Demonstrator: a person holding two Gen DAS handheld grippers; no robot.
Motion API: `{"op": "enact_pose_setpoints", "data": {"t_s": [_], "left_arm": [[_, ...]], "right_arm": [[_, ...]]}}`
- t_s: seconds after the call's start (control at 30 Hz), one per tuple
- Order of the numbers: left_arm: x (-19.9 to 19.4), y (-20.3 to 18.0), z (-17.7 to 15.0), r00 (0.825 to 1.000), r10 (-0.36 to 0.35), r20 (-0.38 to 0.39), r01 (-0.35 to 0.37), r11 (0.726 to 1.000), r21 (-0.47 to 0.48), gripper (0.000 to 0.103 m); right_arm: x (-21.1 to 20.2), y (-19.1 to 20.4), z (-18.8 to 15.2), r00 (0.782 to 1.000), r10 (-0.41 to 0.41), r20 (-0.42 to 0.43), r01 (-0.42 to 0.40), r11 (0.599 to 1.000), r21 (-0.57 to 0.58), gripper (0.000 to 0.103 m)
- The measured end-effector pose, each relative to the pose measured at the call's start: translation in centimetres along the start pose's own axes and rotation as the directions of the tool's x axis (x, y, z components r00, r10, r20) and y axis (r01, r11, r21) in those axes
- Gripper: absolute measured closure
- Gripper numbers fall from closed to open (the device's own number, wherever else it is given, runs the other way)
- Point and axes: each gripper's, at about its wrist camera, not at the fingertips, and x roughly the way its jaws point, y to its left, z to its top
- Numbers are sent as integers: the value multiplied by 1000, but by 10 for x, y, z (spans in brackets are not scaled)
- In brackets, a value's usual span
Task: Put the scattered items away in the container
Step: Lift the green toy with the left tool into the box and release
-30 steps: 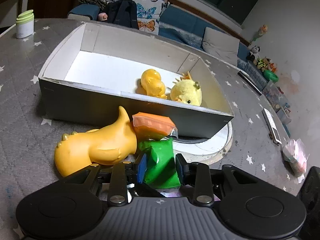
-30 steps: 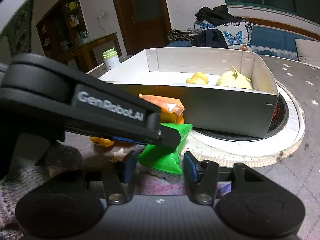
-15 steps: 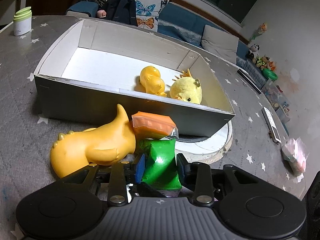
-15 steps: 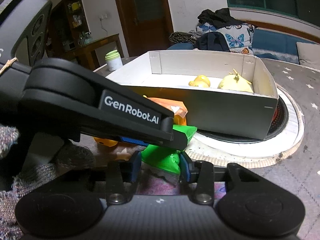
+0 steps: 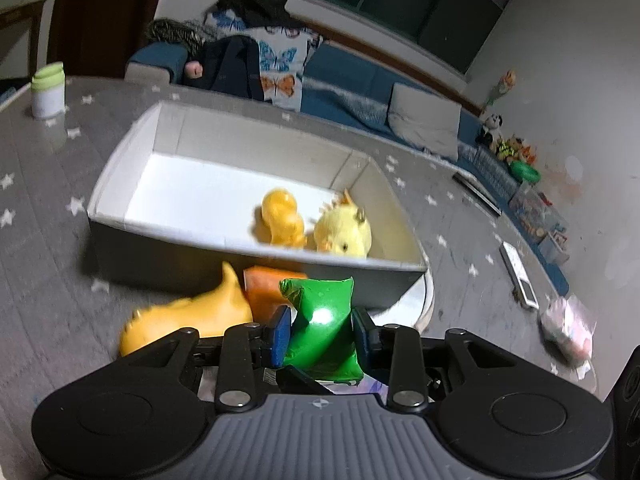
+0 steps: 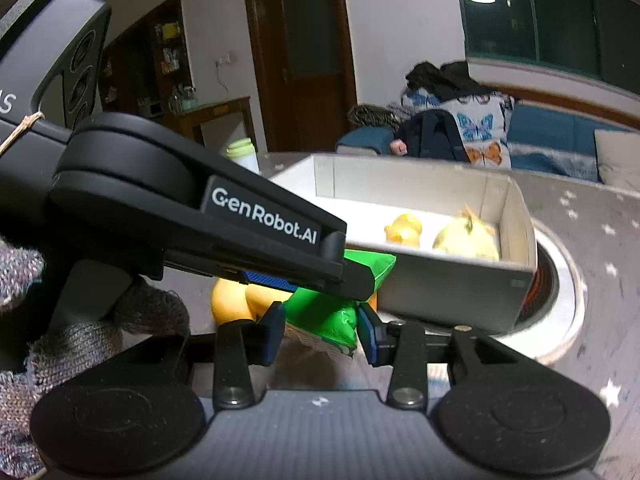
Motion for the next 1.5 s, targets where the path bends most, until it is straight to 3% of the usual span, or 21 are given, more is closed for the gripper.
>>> {"op": "enact_pose_setpoints", "data": {"t_s": [0.37,0.63,1.1,1.5], "left_arm": [[8,7,50,997,13,70,-13,1000,-13,67],[42,27,78,998,32,47,-30,999,-43,68],[80,63,80,1000,14,-25,-18,990,-136,68],[67,64,79,1000,3,4,-2,989,-148,68]], "right_arm": [[29,-9,46,999,-6,53,8,999,-41,64],[73,-25,68,1000,-1,22,1,1000,-23,64],[128,-40,63,997,9,-72,-7,1000,20,64],[118,-45,60,999,-6,-53,8,999,34,64]]}}
